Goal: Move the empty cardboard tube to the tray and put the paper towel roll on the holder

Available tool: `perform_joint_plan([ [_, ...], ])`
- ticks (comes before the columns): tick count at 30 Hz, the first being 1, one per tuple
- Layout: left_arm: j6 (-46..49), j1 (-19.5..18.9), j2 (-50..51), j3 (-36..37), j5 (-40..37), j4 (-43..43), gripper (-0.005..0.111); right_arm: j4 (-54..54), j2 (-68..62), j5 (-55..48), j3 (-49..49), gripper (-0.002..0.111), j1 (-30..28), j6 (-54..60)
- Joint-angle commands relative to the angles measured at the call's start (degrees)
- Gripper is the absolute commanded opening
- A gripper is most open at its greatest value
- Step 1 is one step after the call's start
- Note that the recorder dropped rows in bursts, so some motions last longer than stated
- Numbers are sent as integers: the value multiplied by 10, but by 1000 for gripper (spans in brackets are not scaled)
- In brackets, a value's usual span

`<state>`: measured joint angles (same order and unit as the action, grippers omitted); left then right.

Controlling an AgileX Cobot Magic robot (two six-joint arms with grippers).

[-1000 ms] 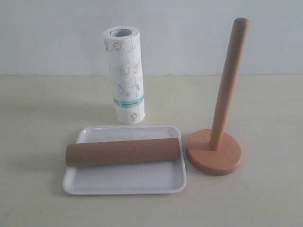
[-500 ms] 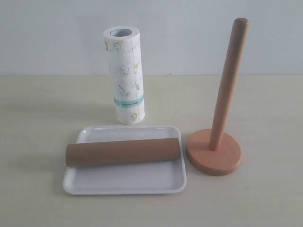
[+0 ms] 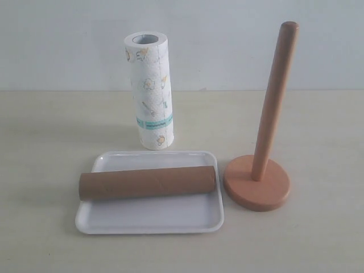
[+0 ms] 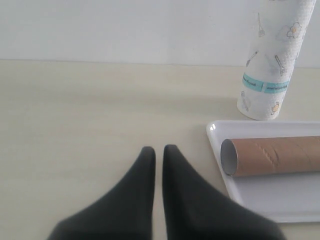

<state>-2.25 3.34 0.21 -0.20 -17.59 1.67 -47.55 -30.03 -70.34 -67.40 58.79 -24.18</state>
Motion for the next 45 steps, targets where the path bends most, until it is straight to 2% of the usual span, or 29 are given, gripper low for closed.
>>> perform_joint_plan([
  [1,2,-1,-2,2,1,6,5,2,32,4,4,0,0,-58],
  [12,2,-1,-2,2,1,6,5,5,62,4,6,0,-13,-59],
  [14,2,-1,-2,2,1,6,5,5,77,4,11,0,-65,-94],
  [15,2,-1,-2,2,1,6,5,13,87,4,25,0,-120,-112],
  [16,2,-1,-2,2,1,6,5,26,95,15,37,0,-151,-112],
  [19,2,-1,-2,2,1,6,5,105,140,140,135,0,-299,-83],
  [20,2,-1,-2,2,1,6,5,135,152,182,163,0,-332,-74],
  [23,2,-1,-2,2,1,6,5,242,185,312,248,0,-421,-30],
  [26,2,-1,-2,2,1,6,5,337,201,402,330,0,-474,47],
  [30,2,-1,-2,2,1,6,5,407,201,441,390,0,-496,117],
  [45,2,-1,-2,2,1,6,5,413,202,463,475,0,-496,199],
])
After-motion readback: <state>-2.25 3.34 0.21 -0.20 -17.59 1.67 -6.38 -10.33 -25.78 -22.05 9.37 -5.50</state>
